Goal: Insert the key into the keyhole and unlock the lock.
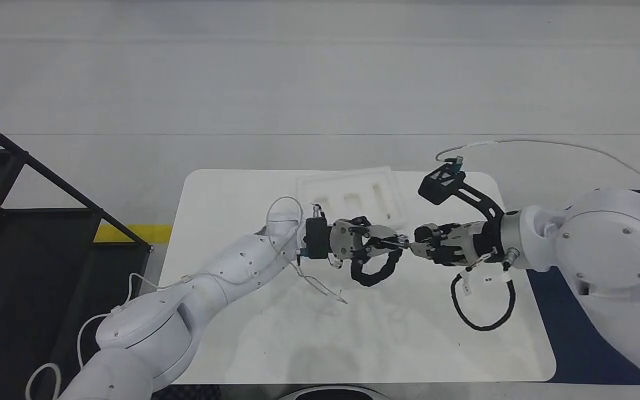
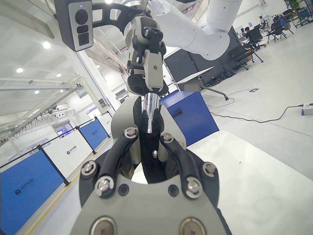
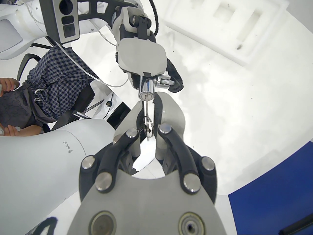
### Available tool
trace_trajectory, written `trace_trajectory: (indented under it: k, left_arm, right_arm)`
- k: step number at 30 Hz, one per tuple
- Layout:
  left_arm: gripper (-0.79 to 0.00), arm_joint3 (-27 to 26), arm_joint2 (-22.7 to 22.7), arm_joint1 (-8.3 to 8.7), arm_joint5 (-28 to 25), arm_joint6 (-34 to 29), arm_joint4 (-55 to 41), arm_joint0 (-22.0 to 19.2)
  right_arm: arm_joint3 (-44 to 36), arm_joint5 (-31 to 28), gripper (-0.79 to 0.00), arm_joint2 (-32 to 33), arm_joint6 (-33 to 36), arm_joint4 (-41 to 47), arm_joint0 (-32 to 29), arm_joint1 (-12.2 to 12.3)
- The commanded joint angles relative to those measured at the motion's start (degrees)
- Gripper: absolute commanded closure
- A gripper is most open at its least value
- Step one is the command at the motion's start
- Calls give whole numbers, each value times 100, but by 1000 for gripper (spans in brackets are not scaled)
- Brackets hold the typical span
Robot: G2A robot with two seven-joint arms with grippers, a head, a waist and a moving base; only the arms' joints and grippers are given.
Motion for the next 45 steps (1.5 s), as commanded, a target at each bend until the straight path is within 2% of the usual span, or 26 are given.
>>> trace_trajectory:
  k: [1, 3, 5, 9, 12, 17, 21, 27, 32, 38, 40, 45]
  left_arm:
    - [0, -61, -13, 33, -170, -170, -247, 22]
    - [0, -126, -27, 83, -289, -289, -407, 13]
    - [0, -243, -80, 170, -511, -511, -770, 34]
    - [0, -491, -183, 353, -1080, -1079, -1333, 41]
    - [0, -760, -290, 529, -1670, -1670, -1717, 37]
    - [0, -1126, -507, 810, -2769, -2769, -2330, 107]
    - [0, -1303, -709, 949, -3428, -3429, -2880, 250]
    - [0, -1387, -398, 1081, -3444, -3463, -3222, 312]
    - [0, -1424, -41, 1147, -3444, -3556, -3396, 72]
    - [0, -1423, 162, 1165, -3444, -3578, -3235, -129]
    - [0, -1390, 227, 1165, -3444, -3571, -3189, -163]
    - [0, -1260, 342, 1168, -3444, -3484, -3246, -245]
  right_arm:
    - [14, -223, -785, 32, -65, 24, 1, 6]
    - [10, -613, -785, 51, -149, 7, 11, 11]
    - [71, -1427, -785, 61, -262, -114, 28, 24]
    - [147, -2652, -785, 113, -704, -297, -12, 35]
    - [168, -3108, -785, 184, -925, -497, -141, 59]
    - [142, -3553, -785, 271, -1059, -650, -337, 101]
    - [153, -3766, -785, 298, -1121, -659, -449, 125]
    - [223, -4202, -785, 312, -1194, -488, -601, 161]
    - [249, -4239, -785, 309, -1204, -431, -619, 165]
    - [229, -4253, -785, 306, -1243, -439, -625, 163]
    - [162, -4494, -785, 251, -1350, -768, -636, 167]
    - [181, -5290, -785, 1, -2146, -2200, -531, 250]
